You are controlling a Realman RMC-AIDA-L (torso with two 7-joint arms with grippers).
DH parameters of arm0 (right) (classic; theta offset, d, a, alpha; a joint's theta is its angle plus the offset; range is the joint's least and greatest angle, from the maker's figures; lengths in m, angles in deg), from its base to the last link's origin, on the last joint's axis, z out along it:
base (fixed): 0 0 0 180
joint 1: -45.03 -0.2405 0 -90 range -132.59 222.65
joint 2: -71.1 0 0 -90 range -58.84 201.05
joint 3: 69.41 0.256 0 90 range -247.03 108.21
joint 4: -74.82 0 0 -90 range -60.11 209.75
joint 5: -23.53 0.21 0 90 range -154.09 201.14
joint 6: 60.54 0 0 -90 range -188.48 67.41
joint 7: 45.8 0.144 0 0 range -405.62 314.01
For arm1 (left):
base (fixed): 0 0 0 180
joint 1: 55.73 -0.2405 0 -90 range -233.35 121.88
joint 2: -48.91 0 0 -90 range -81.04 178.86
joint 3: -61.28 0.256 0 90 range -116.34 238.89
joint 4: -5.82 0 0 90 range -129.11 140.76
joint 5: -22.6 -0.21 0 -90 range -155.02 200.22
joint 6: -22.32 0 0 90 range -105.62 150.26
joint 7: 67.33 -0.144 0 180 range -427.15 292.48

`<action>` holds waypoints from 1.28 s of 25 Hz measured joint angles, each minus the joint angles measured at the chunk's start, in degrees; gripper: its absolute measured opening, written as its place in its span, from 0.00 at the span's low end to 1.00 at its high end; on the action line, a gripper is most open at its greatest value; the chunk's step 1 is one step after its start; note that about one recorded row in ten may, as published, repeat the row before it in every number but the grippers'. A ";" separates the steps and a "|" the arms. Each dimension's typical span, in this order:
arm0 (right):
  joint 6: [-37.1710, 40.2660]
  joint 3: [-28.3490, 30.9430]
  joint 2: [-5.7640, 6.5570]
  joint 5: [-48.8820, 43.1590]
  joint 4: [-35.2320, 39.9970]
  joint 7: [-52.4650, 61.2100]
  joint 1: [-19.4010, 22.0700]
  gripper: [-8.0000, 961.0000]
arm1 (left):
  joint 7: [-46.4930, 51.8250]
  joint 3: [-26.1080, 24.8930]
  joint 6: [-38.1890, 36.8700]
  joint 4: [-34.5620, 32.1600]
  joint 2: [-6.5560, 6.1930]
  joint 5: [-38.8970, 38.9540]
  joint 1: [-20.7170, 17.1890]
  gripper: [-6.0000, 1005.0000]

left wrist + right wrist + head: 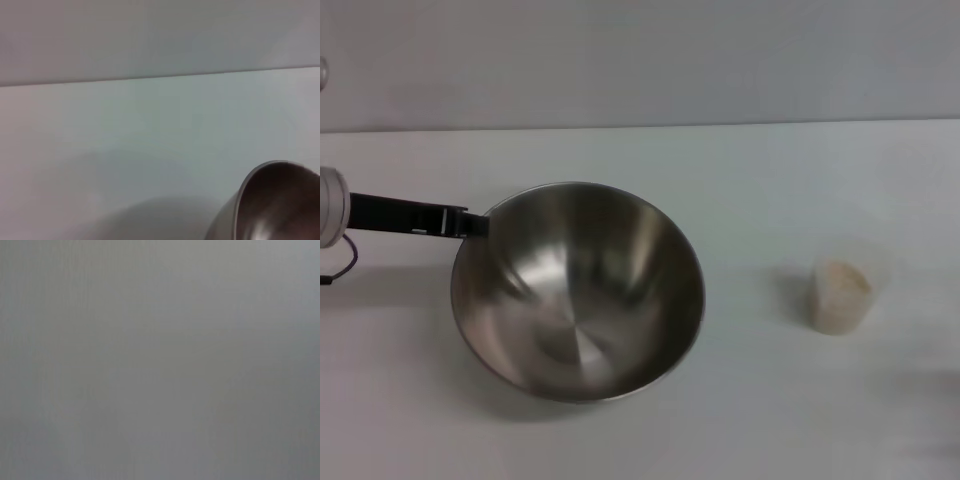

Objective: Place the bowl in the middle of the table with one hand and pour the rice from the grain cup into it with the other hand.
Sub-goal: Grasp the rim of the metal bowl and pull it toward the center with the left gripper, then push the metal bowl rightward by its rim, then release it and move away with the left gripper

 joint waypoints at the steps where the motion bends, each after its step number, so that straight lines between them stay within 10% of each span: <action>1: -0.06 0.00 0.02 0.00 0.02 0.00 -0.14 0.88 | -0.56 -0.31 0.48 -0.22 -0.06 0.83 0.28 0.04; 32: -2.27 -0.73 0.05 0.00 1.03 0.04 -1.03 0.88 | -8.79 -9.40 5.26 -18.56 -6.18 15.53 4.77 0.04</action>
